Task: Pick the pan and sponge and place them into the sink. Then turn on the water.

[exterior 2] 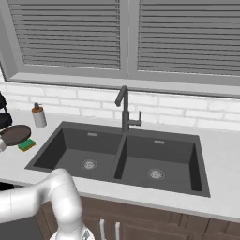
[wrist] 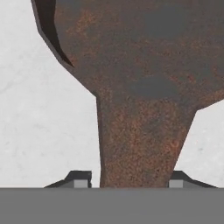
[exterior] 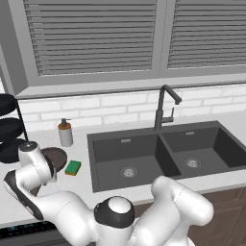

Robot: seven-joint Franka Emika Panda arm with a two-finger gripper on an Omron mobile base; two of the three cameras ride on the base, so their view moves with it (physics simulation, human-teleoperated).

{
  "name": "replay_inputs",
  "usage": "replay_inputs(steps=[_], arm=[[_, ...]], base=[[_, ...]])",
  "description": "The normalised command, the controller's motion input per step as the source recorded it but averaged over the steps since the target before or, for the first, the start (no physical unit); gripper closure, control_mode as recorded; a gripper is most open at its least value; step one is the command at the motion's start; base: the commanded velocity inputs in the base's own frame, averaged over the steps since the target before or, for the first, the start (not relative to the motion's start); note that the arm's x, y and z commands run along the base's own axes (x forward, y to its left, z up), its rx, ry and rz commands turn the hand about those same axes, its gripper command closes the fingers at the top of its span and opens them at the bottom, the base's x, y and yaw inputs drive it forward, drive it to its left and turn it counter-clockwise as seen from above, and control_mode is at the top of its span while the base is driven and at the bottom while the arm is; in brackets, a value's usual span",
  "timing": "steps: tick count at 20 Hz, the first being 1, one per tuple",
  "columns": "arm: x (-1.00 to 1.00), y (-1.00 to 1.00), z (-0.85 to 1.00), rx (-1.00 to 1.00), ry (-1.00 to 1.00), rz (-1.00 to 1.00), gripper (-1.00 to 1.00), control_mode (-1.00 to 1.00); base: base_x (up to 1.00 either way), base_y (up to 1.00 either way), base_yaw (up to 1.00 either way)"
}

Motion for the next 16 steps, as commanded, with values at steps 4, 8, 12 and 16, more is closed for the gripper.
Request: replay_inputs(steps=[4,8,12,16], arm=[[0.0,0.0,-0.22,0.0,0.0,-0.01,1.0,-1.0],[-0.13,-0.02,0.38,0.01,-0.17,-0.08,1.0,-1.0],[-0.2,-0.06,0.81,0.01,-0.32,-0.09,1.0,-1.0],[-0.02,-0.8,0.24,0.0,-0.04,-0.16,1.0,-1.0]], base=[[0.0,0.0,0.0],[0.0,0.0,0.0],[0.0,0.0,0.0],[0.0,0.0,0.0]])
